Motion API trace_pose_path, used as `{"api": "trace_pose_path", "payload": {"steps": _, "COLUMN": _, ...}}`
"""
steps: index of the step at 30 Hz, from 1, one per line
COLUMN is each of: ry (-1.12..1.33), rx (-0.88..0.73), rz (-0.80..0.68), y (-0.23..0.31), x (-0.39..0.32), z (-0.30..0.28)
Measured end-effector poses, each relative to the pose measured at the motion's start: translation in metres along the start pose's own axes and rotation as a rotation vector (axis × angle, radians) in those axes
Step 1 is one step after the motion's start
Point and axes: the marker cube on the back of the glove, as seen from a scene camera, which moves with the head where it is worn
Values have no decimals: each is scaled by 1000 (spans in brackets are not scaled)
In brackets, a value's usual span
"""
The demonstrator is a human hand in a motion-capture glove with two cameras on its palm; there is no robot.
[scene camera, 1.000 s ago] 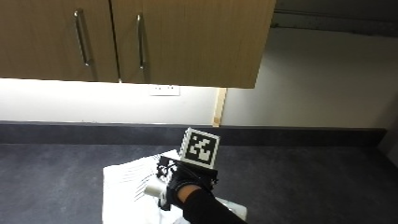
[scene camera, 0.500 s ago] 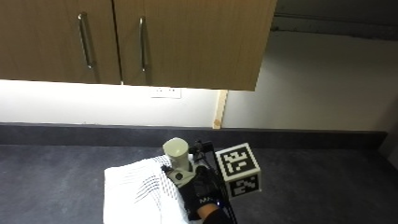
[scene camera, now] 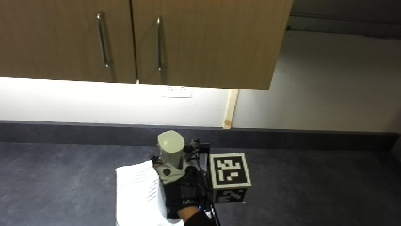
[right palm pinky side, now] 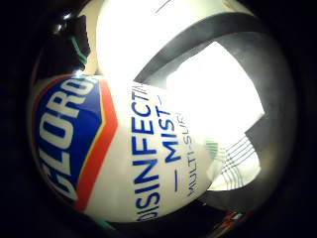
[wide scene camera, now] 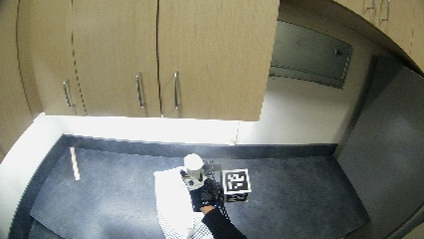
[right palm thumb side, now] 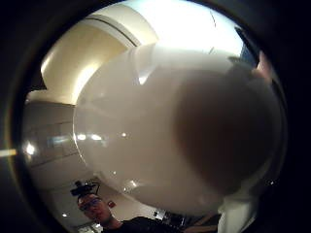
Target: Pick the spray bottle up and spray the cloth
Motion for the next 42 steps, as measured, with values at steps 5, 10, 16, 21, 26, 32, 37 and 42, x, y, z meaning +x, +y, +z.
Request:
{"api": "trace_pose_path", "payload": {"steps": 5, "ry": -50, "rx": -34, "rz": -27, "y": -6, "x": -14, "z": 36}}
{"api": "trace_pose_path", "payload": {"steps": 10, "ry": -92, "rx": -73, "rz": -49, "y": -7, "x": -24, "z": 69}}
{"api": "trace_pose_path", "payload": {"steps": 16, "ry": -123, "rx": -114, "rz": -64, "y": -10, "x": -35, "z": 86}}
{"api": "trace_pose_path", "payload": {"steps": 21, "ry": -127, "rx": -83, "rz": -37, "y": -11, "x": -11, "z": 74}}
{"api": "trace_pose_path", "payload": {"steps": 26, "ry": -98, "rx": -49, "rz": 19, "y": 0, "x": 41, "z": 60}}
{"api": "trace_pose_path", "payload": {"steps": 32, "ry": -39, "rx": -5, "rz": 70, "y": 17, "x": 93, "z": 43}}
{"api": "trace_pose_path", "payload": {"steps": 37, "ry": -29, "rx": 6, "rz": 88, "y": 26, "x": 110, "z": 39}}
{"api": "trace_pose_path", "payload": {"steps": 42, "ry": -10, "rx": -11, "rz": 94, "y": 33, "x": 119, "z": 40}}
